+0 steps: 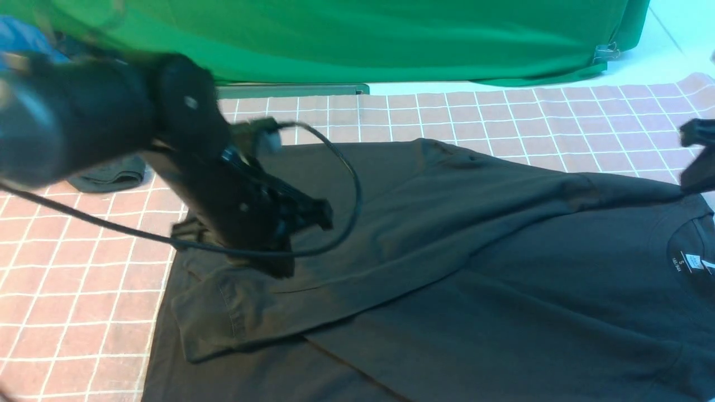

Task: Fold a long-sleeved shirt over a pink coffee tablecloth.
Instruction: 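Grasp the near edge of the shirt at its hem and shoulder corners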

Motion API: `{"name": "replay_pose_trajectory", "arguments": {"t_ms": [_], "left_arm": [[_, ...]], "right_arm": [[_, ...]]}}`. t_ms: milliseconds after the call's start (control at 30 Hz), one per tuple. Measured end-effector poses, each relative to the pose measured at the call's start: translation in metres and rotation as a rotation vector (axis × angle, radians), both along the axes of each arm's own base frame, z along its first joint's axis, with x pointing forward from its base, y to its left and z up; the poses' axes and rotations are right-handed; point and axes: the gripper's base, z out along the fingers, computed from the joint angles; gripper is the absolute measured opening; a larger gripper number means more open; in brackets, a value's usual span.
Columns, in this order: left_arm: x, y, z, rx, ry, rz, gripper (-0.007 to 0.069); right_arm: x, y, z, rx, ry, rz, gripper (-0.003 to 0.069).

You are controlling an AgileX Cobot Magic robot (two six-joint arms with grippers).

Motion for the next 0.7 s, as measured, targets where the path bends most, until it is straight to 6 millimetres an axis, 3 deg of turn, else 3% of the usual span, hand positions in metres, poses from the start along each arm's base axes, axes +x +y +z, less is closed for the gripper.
{"name": "replay_pose_trajectory", "arguments": {"t_ms": [100, 200, 233, 300, 333, 400, 533, 700], "left_arm": [[0.010, -0.003, -0.024, 0.022, 0.028, 0.007, 0.0011], [0.015, -0.003, -0.039, 0.049, 0.047, 0.000, 0.0011], [0.017, -0.004, -0.049, 0.067, 0.063, -0.006, 0.0011], [0.019, -0.003, -0.055, 0.081, 0.075, -0.007, 0.0011], [0.020, -0.003, -0.061, 0.097, 0.087, 0.005, 0.0011], [0.021, -0.002, -0.065, 0.107, 0.092, 0.008, 0.0011], [0.021, -0.002, -0.065, 0.106, 0.092, 0.019, 0.0011], [0.021, -0.002, -0.065, 0.106, 0.092, 0.020, 0.0011]], "right_arm": [[0.023, 0.011, -0.026, -0.018, -0.005, 0.039, 0.0272], [0.035, 0.023, -0.042, -0.040, -0.017, 0.090, 0.0286], [0.044, 0.034, -0.054, -0.060, -0.030, 0.136, 0.0262], [0.048, 0.042, -0.060, -0.068, -0.035, 0.164, 0.0235], [0.057, 0.052, -0.071, -0.078, -0.044, 0.192, 0.0177], [0.064, 0.057, -0.078, -0.091, -0.063, 0.204, 0.0141], [0.079, 0.056, -0.086, -0.114, -0.114, 0.187, 0.0111], [0.094, 0.052, -0.082, -0.120, -0.153, 0.175, 0.0108]]}}
